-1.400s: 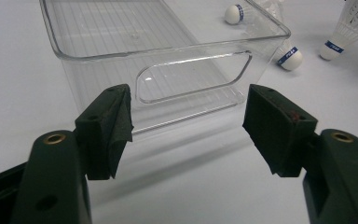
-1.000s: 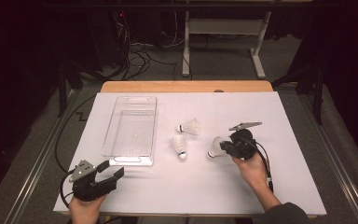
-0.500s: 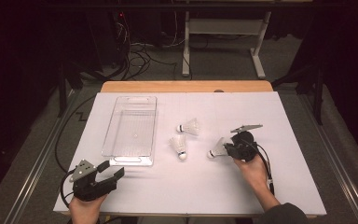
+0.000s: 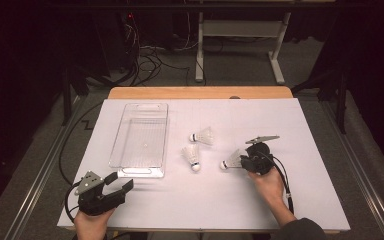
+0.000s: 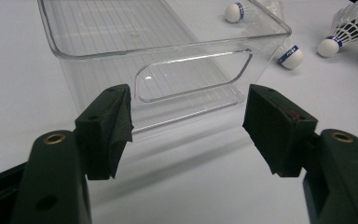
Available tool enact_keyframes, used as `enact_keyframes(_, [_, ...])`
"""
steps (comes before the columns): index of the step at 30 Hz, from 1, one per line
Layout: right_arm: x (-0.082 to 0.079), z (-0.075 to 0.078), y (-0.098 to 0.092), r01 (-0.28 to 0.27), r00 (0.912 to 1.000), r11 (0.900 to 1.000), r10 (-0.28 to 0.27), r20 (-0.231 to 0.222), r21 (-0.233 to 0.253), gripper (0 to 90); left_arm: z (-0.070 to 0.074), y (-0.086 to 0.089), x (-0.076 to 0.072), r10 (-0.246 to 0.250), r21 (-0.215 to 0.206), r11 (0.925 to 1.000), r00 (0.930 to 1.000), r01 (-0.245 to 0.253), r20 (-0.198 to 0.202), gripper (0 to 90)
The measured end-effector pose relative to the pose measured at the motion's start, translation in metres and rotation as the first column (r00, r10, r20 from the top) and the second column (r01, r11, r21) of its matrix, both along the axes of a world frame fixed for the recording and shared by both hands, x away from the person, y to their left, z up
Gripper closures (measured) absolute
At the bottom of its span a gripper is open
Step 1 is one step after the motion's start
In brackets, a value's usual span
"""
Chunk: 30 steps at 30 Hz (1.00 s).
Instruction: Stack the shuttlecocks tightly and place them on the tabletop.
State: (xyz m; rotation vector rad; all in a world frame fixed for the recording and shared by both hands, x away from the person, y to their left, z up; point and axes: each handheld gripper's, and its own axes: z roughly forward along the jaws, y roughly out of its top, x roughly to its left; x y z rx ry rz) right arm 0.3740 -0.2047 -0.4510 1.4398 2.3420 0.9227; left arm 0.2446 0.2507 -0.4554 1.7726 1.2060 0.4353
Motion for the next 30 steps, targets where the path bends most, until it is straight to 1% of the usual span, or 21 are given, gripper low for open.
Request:
enact_keyframes(7, [0.001,-0.004,0.008,-0.014,0.9999,1.000,0.014,-0.004,0.012,82.6,0.000,0.000,0.000,0.001,-0.003,1.0000,1.0000,-0.001,0.002,33.1])
enact_keyframes(11, [0.001,-0.005,0.009,-0.014,0.9999,1.000,0.014,-0.006,0.019,81.2,0.000,0.001,0.000,0.001,-0.004,1.0000,1.0000,-0.001,0.002,33.1])
enact_keyframes(21, [0.001,-0.001,0.003,-0.001,1.0000,1.000,0.001,0.000,0.030,71.5,0.000,0.000,0.000,0.000,-0.002,1.0000,1.0000,0.000,0.000,33.1])
enact_keyframes(30, [0.001,0.002,-0.003,0.012,0.9999,1.000,-0.012,0.003,0.024,63.5,0.000,0.000,0.000,0.000,-0.001,1.0000,1.0000,0.000,0.000,33.1])
